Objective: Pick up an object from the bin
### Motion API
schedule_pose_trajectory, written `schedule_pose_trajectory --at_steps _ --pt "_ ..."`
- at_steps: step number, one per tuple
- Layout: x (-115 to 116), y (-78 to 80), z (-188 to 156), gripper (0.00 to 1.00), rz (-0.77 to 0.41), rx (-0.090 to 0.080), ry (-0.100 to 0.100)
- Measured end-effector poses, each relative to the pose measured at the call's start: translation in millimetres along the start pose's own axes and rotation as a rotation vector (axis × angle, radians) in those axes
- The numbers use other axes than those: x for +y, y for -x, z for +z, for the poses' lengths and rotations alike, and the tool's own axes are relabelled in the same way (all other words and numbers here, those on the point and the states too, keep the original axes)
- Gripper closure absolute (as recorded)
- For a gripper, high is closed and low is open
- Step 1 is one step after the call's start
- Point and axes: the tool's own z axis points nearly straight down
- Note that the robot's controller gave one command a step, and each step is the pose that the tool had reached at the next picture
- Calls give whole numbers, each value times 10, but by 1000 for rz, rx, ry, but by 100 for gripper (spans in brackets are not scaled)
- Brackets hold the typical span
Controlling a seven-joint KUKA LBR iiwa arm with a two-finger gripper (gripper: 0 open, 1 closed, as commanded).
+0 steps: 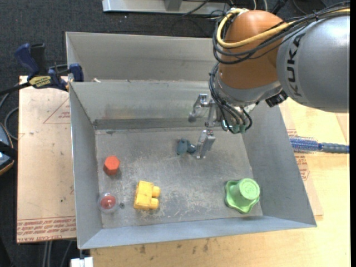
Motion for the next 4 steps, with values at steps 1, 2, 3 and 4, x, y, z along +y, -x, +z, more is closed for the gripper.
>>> schedule_pose_trajectory --at_steps 1,2,3,4 --pt "-476 167 1500 0 78 -10 5" --pt "-353 219 1477 0 -44 -16 -3" --pt "-355 239 1452 0 -42 -12 -1" --pt "-353 251 1443 0 -40 -11 0"
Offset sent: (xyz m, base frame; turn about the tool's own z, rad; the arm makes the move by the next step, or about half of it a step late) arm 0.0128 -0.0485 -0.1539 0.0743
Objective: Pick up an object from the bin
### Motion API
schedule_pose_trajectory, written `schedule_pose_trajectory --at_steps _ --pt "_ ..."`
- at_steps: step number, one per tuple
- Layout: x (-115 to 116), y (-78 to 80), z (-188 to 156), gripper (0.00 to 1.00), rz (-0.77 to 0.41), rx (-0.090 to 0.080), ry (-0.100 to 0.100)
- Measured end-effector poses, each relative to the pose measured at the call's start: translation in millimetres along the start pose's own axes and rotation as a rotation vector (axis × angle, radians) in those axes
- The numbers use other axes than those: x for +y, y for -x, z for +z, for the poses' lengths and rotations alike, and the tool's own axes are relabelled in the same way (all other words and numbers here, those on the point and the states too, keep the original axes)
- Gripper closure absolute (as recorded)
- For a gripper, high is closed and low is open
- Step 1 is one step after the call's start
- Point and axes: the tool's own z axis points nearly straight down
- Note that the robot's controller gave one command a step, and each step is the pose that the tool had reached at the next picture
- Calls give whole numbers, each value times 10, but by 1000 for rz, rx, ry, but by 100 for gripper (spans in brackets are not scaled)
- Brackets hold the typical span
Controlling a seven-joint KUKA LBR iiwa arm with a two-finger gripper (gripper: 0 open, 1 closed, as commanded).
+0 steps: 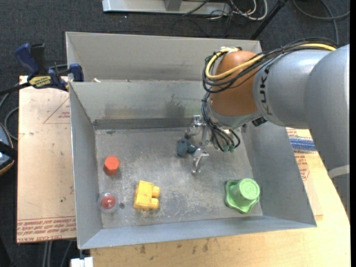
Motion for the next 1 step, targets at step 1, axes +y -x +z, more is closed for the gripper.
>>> schedule_pose_trajectory --at_steps 1 --pt "2 9 -5 0 1 1 0"
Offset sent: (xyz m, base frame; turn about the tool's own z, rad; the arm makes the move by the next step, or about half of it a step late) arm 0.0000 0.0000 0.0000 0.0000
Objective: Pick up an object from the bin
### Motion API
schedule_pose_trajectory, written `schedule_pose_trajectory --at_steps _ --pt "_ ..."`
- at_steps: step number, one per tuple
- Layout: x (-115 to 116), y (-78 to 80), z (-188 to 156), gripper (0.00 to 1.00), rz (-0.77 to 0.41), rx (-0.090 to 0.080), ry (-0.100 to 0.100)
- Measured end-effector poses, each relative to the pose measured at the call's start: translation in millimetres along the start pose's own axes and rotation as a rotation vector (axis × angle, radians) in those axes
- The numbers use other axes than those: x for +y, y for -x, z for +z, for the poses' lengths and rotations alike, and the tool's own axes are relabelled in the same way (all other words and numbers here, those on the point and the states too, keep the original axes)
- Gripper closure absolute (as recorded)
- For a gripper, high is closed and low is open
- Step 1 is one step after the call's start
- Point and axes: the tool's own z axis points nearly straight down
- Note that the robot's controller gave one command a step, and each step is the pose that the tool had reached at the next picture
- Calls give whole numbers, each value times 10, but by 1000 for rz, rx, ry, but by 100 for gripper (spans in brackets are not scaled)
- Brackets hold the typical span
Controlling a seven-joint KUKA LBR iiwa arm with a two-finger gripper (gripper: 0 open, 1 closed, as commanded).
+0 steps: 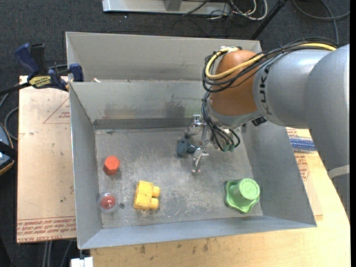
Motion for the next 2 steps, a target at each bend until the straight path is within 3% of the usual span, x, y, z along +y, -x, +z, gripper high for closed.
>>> schedule_pose_trajectory --at_steps 1,2 --pt "1 4 -18 100 1 2 0" --pt "6 37 -857 100 1 -8 0"
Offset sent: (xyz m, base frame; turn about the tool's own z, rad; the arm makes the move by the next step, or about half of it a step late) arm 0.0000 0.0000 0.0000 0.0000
